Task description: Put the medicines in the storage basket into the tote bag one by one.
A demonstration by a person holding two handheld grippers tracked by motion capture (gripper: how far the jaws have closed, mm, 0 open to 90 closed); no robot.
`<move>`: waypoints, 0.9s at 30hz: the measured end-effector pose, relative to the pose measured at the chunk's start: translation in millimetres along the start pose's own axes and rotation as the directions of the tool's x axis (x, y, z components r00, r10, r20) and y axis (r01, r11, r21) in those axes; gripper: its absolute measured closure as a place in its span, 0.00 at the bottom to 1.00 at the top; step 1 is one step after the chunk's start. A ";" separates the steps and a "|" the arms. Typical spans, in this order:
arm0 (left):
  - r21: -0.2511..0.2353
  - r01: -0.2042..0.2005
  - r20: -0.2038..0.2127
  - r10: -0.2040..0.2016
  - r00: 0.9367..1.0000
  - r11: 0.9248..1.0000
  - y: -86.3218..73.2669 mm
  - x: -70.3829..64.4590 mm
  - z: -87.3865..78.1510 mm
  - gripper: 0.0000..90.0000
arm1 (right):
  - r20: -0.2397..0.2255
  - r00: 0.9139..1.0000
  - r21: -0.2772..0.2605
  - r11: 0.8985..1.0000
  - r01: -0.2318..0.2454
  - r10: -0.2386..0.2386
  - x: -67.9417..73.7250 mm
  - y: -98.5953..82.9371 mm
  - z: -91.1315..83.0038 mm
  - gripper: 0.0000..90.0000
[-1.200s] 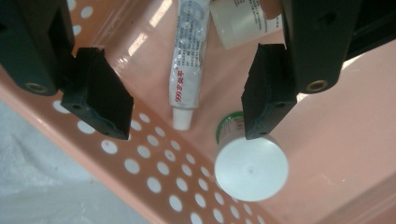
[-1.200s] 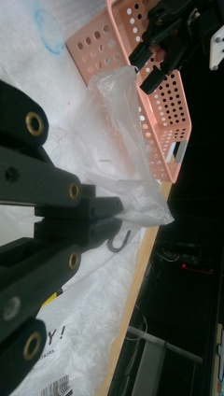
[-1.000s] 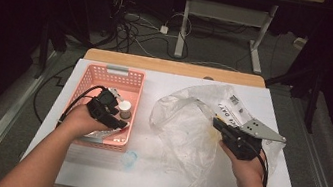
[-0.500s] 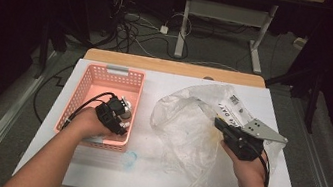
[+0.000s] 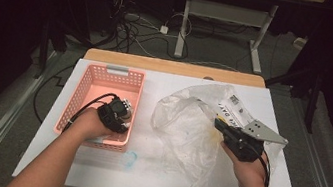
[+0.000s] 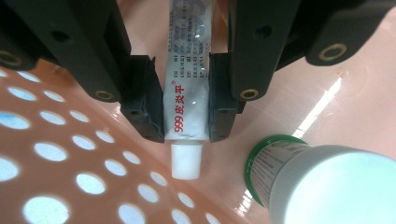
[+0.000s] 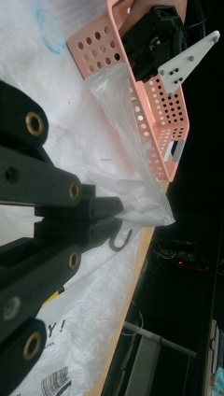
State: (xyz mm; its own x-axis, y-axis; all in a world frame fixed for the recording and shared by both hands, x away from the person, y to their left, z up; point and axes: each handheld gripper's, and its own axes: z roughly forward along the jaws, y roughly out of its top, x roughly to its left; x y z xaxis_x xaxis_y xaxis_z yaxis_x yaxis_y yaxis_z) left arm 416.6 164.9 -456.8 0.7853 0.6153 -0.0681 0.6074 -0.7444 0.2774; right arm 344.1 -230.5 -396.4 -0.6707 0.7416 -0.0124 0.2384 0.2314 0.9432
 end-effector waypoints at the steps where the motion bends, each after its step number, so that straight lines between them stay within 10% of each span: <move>1: -0.003 0.007 -0.002 -0.007 1.000 1.000 -0.3 -0.1 -0.6 0.74 | 0.000 1.000 0.002 1.000 -0.003 0.003 0.4 -0.1 0.0 1.00; 13: -0.159 0.035 -0.019 -0.038 0.999 0.987 -5.5 2.5 -23.1 0.74 | 0.002 1.000 -0.007 1.000 0.000 0.000 -0.6 0.7 -1.8 1.00; 27: -0.375 0.038 -0.044 -0.059 0.997 0.926 -18.1 -6.8 -46.8 0.74 | 0.002 1.000 -0.016 1.000 0.002 -0.002 -0.5 1.7 -3.7 1.00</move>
State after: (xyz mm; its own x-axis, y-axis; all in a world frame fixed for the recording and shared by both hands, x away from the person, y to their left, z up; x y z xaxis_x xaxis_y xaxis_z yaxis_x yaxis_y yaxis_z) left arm 394.6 186.3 -416.5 0.7423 0.6688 -0.0419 0.5473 -0.5690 0.6138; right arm 342.3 -232.8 -393.6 -0.6698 0.7424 -0.0146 0.2258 0.2223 0.9485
